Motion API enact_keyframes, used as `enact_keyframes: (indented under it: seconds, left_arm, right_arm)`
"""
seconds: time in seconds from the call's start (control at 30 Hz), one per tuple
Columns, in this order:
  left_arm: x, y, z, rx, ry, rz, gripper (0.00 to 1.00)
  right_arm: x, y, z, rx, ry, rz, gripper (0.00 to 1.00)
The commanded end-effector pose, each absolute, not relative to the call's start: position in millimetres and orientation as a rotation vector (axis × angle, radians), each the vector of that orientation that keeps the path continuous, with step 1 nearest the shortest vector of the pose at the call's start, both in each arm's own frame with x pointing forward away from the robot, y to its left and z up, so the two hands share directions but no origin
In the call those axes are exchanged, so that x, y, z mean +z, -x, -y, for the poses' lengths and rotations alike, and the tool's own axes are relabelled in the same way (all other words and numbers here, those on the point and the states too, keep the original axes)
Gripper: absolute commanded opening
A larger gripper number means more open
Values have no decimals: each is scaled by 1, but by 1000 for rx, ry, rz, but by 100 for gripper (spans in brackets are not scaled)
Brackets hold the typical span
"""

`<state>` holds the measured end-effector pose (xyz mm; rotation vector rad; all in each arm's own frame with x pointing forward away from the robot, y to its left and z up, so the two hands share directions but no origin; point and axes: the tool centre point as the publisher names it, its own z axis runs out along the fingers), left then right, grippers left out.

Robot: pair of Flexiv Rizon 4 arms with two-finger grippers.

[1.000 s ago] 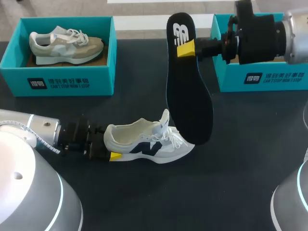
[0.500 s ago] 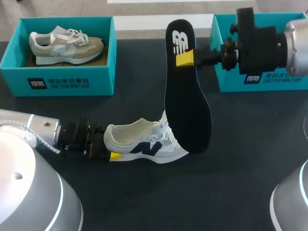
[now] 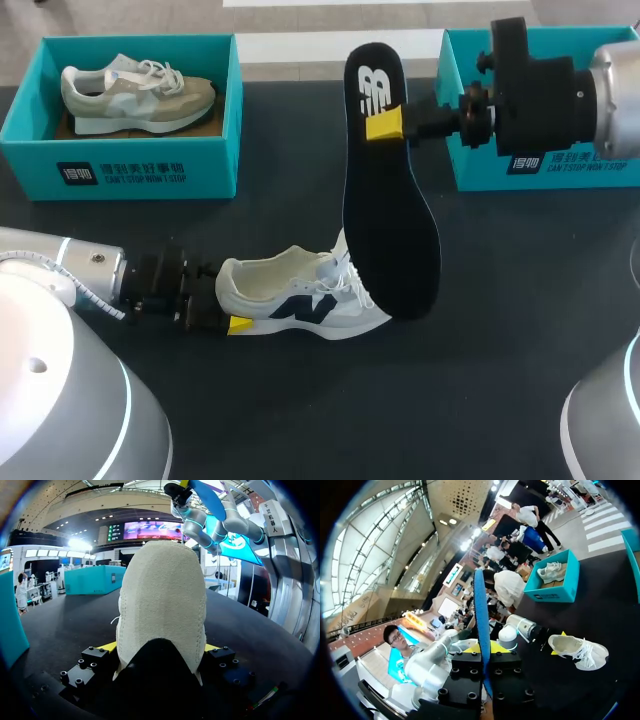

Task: Take the shoe out of the shoebox, open the shoe tongue, remove and reinsert the insole, then place the shoe into the shoebox

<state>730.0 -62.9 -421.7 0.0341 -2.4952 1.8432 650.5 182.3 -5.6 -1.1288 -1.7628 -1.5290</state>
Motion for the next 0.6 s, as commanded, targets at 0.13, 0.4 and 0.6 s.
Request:
enact_keyframes:
  seconds: [0.13,0.4,0.6]
  left_arm:
    - [-426,-731,62,1822,-23,2502,78]
    - [-416,-732,57,1744,-44,2536,100]
    - [-410,-735,51,1637,-102,2606,100]
  right_arm:
    - [-6,-653,-186,-1526,1131,1763,0]
    - [-6,-653,-186,-1526,1131,1763,0]
    - [-6,-653,-186,-1526,1131,1763,0]
